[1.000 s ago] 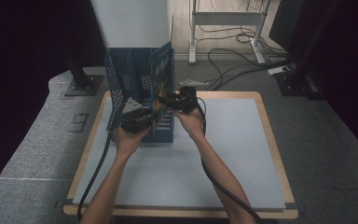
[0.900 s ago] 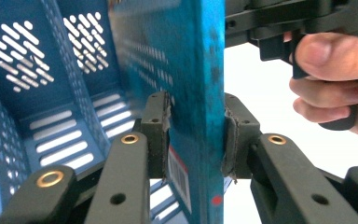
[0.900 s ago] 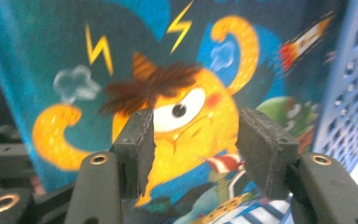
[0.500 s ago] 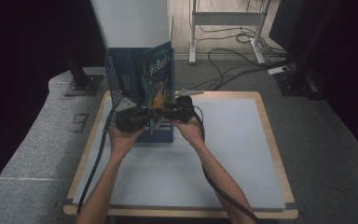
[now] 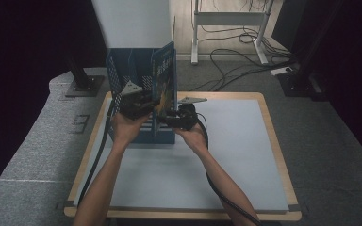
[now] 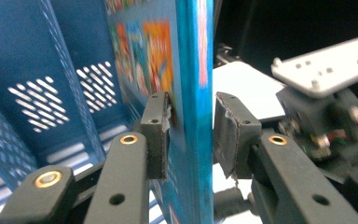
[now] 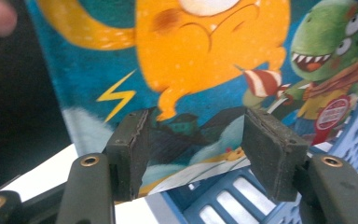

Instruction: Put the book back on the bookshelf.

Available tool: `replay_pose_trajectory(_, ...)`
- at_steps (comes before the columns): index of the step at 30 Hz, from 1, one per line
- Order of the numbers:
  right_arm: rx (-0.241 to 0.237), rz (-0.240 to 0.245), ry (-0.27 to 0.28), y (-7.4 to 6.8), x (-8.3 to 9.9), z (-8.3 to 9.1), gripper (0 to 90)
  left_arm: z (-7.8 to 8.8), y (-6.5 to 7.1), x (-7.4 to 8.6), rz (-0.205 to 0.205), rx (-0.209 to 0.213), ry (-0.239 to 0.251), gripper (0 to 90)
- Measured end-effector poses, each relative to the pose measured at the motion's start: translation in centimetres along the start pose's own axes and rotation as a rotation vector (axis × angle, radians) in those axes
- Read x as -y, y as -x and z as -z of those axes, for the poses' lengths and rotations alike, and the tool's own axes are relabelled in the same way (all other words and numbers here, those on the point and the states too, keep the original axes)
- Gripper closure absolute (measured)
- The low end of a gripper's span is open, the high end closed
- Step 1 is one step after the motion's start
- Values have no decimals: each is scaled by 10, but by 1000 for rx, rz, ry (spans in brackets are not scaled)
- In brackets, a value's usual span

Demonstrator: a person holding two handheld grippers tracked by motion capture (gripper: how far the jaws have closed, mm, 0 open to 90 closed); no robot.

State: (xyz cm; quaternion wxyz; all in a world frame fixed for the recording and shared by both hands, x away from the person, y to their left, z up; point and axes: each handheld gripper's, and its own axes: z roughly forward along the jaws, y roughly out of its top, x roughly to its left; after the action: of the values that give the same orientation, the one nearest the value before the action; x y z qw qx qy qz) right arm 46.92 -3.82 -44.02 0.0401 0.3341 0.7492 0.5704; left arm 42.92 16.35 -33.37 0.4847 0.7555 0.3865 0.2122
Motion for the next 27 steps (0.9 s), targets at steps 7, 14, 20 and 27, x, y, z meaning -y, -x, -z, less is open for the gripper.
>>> replay_pose_trajectory(7, -36, 7, 1, -8, 6, 1, 389, -3, 0, -32, -19, -58, -18, 665)
replay_pose_trajectory(14, -40, 48, -8, -22, 8, 2, 336, -1, -2, -56, -17, -102, -15, 687)
replay_pose_trajectory(20, -42, 74, -34, -33, 13, -1, 293, -2, -4, -73, -10, -146, -36, 715)
replay_pose_trajectory(27, 28, 106, -70, -42, 19, -11, 301, -2, -5, -74, 13, -223, -47, 793)
